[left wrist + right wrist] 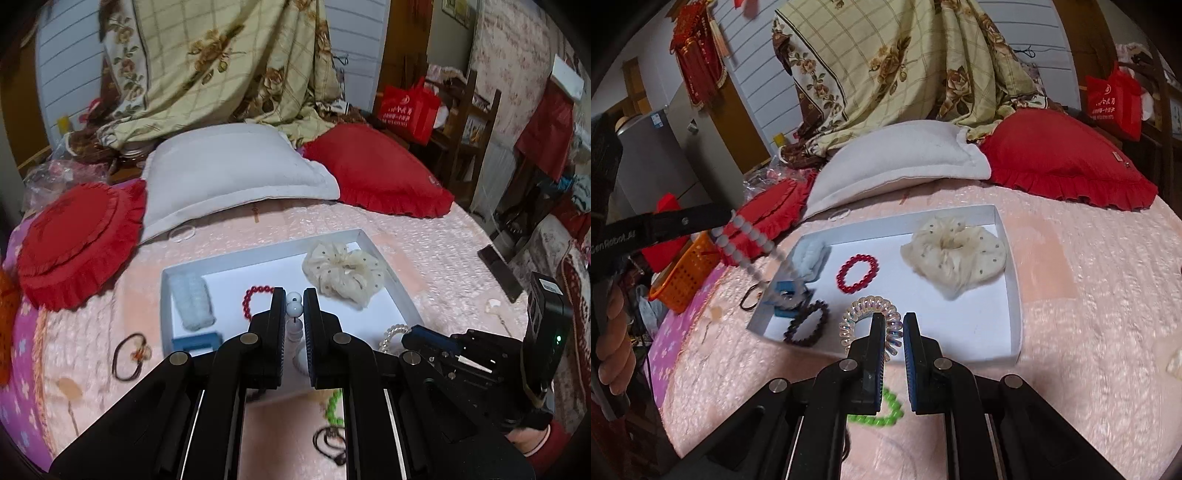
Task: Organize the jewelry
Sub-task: 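Carry the pearl bracelet and gold coil tie into the white box and open both grippers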
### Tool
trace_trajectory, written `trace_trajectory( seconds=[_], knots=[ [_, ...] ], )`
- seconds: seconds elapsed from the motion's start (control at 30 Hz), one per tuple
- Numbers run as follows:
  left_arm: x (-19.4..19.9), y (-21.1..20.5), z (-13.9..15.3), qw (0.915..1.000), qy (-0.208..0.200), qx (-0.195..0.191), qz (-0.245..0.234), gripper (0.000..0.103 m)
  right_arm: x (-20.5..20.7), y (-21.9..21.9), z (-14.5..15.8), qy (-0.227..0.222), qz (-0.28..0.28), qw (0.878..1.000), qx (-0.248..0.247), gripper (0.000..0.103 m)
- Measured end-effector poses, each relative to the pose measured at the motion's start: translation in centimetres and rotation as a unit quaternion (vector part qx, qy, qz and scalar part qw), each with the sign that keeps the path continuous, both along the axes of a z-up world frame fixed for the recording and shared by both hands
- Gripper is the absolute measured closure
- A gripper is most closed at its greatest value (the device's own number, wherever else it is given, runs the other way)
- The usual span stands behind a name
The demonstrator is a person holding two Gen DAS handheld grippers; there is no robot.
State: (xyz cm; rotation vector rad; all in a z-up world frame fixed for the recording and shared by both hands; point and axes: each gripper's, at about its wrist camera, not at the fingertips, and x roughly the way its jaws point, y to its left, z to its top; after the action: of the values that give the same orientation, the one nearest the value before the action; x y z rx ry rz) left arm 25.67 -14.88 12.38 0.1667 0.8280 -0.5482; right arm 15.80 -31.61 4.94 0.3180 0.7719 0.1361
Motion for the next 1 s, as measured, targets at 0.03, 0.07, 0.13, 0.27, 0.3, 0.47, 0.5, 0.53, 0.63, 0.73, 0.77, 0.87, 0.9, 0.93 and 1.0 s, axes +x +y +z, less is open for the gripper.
trace_trajectory(
  seconds=[0.03, 0.07, 0.13, 0.27, 0.3, 0.47, 0.5, 0.53, 0.63, 0.73, 0.77, 0.87, 0.9, 0.93, 1.0],
  knots=[
    [0.5, -0.4, -0.3, 1.0, 0.003, 0.002, -0.001, 0.095, 0.6, -0.3, -0.3, 0.006, -0.002, 1.0, 0.001, 0.094],
    [1.1, -1.2, -0.7, 0.9999, 0.007, 0.007, -0.004, 0.095, 1.2, -0.5, -0.7, 0.011, -0.004, 1.0, 0.003, 0.094],
    [2.2, -2.6, -1.5, 0.9998, 0.013, 0.014, -0.011, 0.095, 2.3, -1.0, -1.3, 0.021, -0.008, 1.0, 0.005, 0.094],
    [4.1, -5.2, -3.0, 0.999, 0.021, 0.03, -0.026, 0.095, 3.8, -1.6, -2.6, 0.038, -0.015, 0.999, 0.012, 0.094],
    [4.5, -5.7, -3.4, 0.9987, 0.024, 0.033, -0.029, 0.095, 4.2, -1.7, -3.0, 0.043, -0.016, 0.999, 0.014, 0.094],
    [7.5, -7.8, -5.8, 0.9967, 0.027, 0.069, -0.034, 0.095, 5.2, -2.0, -4.5, 0.059, -0.022, 0.998, 0.014, 0.094],
    [8.3, -8.0, -6.4, 0.9963, 0.03, 0.075, -0.03, 0.095, 5.3, -2.1, -4.7, 0.06, -0.023, 0.998, 0.014, 0.094],
    [8.7, -8.1, -6.7, 0.9962, 0.031, 0.077, -0.027, 0.095, 5.5, -2.2, -4.9, 0.062, -0.024, 0.998, 0.015, 0.094],
    [10.3, -8.0, -8.1, 0.9953, 0.038, 0.088, -0.011, 0.095, 5.8, -2.6, -5.4, 0.068, -0.026, 0.997, 0.013, 0.094],
    [11.6, -7.9, -9.7, 0.9937, 0.044, 0.103, 0.003, 0.095, 6.3, -2.8, -5.9, 0.074, -0.029, 0.997, 0.011, 0.094],
    [11.9, -7.8, -10.2, 0.9931, 0.046, 0.108, 0.007, 0.095, 6.5, -2.8, -5.9, 0.075, -0.03, 0.997, 0.011, 0.094],
    [12.4, -7.7, -11.3, 0.9922, 0.049, 0.113, 0.015, 0.095, 7.1, -2.7, -6.0, 0.076, -0.027, 0.997, 0.009, 0.094],
    [12.6, -7.6, -11.6, 0.9922, 0.05, 0.113, 0.019, 0.095, 7.3, -2.7, -6.0, 0.077, -0.026, 0.997, 0.006, 0.094],
    [12.6, -7.6, -11.8, 0.9922, 0.05, 0.113, 0.02, 0.095, 7.4, -2.6, -6.1, 0.077, -0.025, 0.997, 0.004, 0.094],
    [12.6, -7.5, -12.0, 0.9921, 0.05, 0.112, 0.025, 0.094, 7.7, -2.5, -6.3, 0.079, -0.024, 0.997, 0.001, 0.094]
  ],
)
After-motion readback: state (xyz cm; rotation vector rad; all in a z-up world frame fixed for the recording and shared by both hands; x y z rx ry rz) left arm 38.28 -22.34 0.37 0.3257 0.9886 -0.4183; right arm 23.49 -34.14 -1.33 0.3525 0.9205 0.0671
